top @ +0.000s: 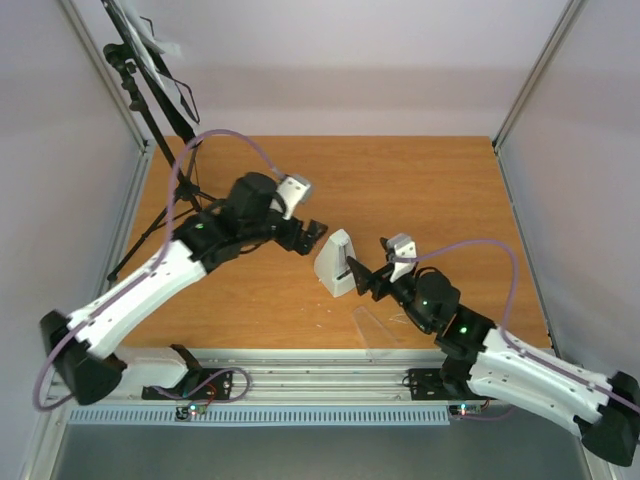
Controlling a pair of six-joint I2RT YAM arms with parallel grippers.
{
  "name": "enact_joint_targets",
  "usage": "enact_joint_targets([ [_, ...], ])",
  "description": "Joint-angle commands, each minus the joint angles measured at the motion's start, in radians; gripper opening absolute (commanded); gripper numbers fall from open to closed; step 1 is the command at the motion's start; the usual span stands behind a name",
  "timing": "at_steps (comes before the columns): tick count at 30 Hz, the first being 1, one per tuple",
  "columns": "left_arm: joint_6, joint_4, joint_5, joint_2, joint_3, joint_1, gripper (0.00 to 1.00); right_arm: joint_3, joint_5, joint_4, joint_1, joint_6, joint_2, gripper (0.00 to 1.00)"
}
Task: Pack up the instrument practice props
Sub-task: Pick up the cover of the metronome from the center of the board.
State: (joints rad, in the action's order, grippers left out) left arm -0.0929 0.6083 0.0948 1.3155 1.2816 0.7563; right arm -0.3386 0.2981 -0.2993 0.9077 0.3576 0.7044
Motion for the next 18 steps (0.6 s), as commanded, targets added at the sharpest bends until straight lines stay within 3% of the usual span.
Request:
enact_joint_targets([
  [1, -0.046, 0.004, -0.039, -0.133, -0.054, -0.077, 0.99, -0.156, 0.003, 0.694, -0.006, -0.184, -0.132, 0.96],
  [5, -0.046, 0.001, -0.115, -0.229, -0.142, -0.122, 0.99, -0.276, 0.008, 1.063, -0.006, -0.435, -0.146, 0.97],
  [9, -0.030, 0.002, -0.123, -0.276, -0.169, -0.123, 0.99, -0.396, -0.136, 1.339, 0.004, -0.607, 0.036, 0.92],
  [18, -0.030, 0.013, -0.108, -0.304, -0.172, -0.124, 0.99, -0.385, -0.260, 1.435, 0.116, -0.740, 0.269, 0.98],
])
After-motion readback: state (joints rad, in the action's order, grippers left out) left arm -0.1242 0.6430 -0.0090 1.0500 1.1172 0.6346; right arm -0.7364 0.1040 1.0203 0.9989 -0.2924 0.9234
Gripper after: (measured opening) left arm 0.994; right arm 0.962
